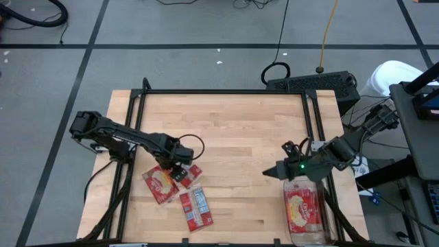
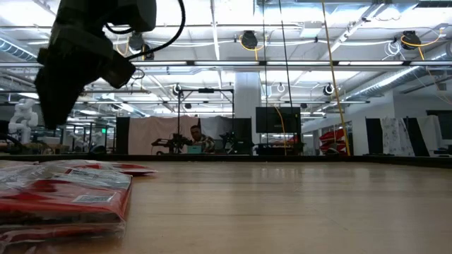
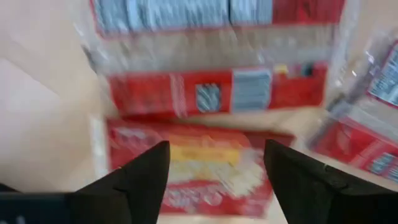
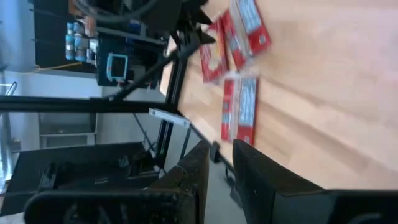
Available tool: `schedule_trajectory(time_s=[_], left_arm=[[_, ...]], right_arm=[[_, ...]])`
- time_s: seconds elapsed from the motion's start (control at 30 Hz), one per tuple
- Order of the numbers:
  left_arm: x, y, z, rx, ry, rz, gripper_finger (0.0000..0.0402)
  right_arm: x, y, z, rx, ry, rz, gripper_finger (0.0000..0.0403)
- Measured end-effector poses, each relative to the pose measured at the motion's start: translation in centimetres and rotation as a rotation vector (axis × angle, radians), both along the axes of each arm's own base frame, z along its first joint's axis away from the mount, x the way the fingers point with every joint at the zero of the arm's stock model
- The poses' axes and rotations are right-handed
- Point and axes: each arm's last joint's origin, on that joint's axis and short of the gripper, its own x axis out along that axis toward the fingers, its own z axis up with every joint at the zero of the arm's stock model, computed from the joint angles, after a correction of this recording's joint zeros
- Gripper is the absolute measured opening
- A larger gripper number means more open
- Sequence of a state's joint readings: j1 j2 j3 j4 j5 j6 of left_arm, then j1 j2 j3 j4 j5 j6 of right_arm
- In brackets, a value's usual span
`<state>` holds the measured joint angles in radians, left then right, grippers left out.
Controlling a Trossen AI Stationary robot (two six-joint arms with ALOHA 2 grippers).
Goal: Sort popcorn bags into baskets
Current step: Put the popcorn bag into the transparent bin
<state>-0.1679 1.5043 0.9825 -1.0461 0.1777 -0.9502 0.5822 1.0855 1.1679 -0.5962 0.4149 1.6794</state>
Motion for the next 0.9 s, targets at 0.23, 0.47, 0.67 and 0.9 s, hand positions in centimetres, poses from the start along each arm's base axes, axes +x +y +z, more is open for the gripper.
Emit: schedule_trajectory(time_s=[0.23,0.47,0.67,0.9], left_arm=[[0.4,0.2,-0.6,0.105,-0.083,-0.117,0.0258],[-0.4,1.1,-2.8,0.144,-0.070,-0.067,0.0223],[-0.3,1.7,-4.3,0.187,-0.151,-0.009,0.0204],[0.7,3.2,-4.0,0.144,-0.219,0.134,0.0182]], right_arm=[[1.1,-2.0,0.0,-0.046,0.014,0.004,0.0063],[1.8,-3.3,0.0,-0.091,0.017,0.046,0.0063],[2.1,-4.2,-0.1,-0.150,0.023,0.095,0.0063],[2.4,-6.0,-0.3,-0.132,0.061,0.213,0.0063]])
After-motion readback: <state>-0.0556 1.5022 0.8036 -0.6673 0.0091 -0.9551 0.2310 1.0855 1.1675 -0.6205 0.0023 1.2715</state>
